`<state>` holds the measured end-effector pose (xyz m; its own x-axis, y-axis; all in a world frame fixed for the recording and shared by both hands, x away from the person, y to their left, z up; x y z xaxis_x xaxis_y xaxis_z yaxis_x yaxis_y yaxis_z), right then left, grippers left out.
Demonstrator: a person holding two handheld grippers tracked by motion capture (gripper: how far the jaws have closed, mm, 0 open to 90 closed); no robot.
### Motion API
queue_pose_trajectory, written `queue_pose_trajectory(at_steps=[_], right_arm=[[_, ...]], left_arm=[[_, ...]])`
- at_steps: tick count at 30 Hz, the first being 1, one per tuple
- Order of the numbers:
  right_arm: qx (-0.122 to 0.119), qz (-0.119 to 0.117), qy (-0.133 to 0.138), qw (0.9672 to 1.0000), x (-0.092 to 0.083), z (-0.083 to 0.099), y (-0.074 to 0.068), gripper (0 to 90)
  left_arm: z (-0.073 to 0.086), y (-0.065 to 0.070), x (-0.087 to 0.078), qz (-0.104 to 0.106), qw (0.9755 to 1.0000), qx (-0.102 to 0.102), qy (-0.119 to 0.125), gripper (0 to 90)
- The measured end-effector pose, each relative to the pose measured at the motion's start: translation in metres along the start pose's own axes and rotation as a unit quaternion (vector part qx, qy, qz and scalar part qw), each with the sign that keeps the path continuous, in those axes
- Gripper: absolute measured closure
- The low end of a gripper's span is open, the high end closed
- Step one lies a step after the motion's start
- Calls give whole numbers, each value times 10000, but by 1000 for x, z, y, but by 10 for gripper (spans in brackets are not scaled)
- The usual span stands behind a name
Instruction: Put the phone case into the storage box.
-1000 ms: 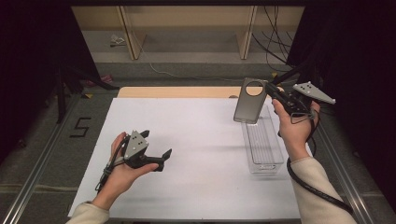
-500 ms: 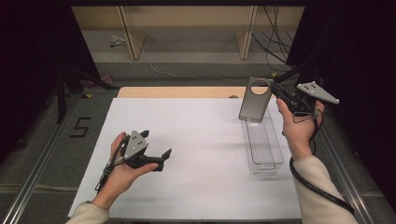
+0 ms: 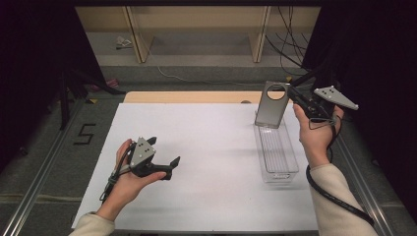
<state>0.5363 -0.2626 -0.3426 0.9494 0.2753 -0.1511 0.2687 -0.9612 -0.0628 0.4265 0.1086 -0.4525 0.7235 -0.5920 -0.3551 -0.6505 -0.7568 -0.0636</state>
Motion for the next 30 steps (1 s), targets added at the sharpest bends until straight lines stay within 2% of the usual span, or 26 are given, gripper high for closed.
queue_pose_trajectory(at_steps=[30], right_arm=[[-82, 125, 0, 9999, 2, 2, 9, 855]], left_arm=[[-1, -1, -1, -17, 10000, 2, 16, 17]])
Point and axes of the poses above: each handheld gripper's, and its own axes: x roughly forward along the jaws, z roughly out of its underside, y roughly to its right, the point moved 10 cm from there along x, roughly forward along the jaws, and after that the axes turned 3 degrees about z, right-handed, at the moved point
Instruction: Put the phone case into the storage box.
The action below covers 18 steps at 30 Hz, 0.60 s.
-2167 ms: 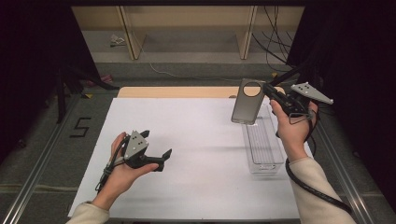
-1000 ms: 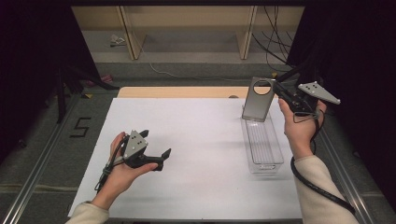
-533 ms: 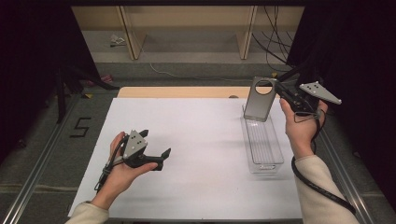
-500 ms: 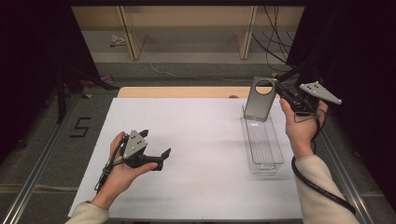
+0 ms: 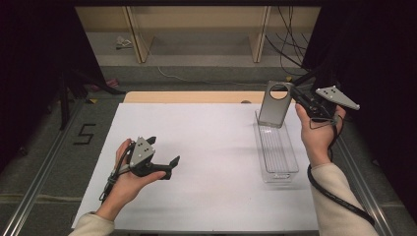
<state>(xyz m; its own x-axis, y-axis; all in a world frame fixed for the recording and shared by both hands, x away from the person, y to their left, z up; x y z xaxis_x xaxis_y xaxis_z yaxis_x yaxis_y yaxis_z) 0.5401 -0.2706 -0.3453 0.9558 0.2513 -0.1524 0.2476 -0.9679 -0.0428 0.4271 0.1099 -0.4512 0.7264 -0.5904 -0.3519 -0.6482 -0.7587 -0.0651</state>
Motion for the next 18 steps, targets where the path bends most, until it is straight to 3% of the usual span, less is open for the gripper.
queue_pose_trajectory(at_steps=[18], right_arm=[[-75, 70, 14, 9999, 3, 0, 4, 855]], left_arm=[[1, 0, 0, -2, 10000, -4, -22, 17]])
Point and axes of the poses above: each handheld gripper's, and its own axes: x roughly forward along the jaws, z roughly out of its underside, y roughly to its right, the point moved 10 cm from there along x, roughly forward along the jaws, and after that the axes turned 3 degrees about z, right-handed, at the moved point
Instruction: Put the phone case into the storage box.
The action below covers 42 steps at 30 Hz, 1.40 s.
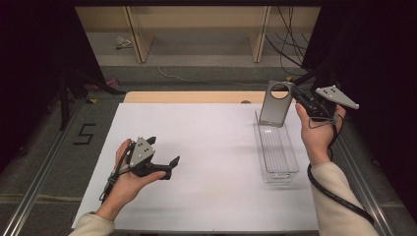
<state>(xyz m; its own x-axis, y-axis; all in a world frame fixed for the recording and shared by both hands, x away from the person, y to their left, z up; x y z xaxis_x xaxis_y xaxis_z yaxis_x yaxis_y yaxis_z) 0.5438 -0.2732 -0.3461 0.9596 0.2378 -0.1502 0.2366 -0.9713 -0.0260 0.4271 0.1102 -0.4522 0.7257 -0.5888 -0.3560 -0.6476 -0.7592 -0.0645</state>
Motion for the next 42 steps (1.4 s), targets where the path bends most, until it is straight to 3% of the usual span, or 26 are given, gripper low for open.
queue_pose_trajectory(at_steps=[24, 42], right_arm=[[-82, 4, 27, 10000, 6, -3, -3, 855], [-88, 94, 48, 9999, 9, -6, 6, 855]], left_arm=[[0, 0, 0, 2, 10000, 1, -2, 17], [1, 0, 0, -9, 10000, 16, -11, 17]])
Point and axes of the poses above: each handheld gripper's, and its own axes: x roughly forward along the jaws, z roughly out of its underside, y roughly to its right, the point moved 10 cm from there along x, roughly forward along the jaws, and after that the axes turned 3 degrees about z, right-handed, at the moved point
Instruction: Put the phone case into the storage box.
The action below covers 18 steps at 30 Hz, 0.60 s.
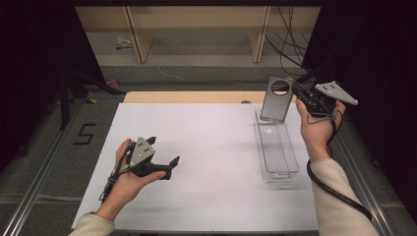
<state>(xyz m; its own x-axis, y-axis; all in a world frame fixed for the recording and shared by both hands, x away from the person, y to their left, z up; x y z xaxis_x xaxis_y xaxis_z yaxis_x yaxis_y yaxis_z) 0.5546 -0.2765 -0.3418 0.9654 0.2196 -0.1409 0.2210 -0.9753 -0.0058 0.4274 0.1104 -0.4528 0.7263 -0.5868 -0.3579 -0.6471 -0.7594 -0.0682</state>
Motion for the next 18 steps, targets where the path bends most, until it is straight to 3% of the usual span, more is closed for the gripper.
queue_pose_trajectory(at_steps=[18], right_arm=[[-35, 12, -31, 10000, 6, 2, 2, 855]], left_arm=[[0, -1, -1, -12, 10000, 2, 8, 17]])
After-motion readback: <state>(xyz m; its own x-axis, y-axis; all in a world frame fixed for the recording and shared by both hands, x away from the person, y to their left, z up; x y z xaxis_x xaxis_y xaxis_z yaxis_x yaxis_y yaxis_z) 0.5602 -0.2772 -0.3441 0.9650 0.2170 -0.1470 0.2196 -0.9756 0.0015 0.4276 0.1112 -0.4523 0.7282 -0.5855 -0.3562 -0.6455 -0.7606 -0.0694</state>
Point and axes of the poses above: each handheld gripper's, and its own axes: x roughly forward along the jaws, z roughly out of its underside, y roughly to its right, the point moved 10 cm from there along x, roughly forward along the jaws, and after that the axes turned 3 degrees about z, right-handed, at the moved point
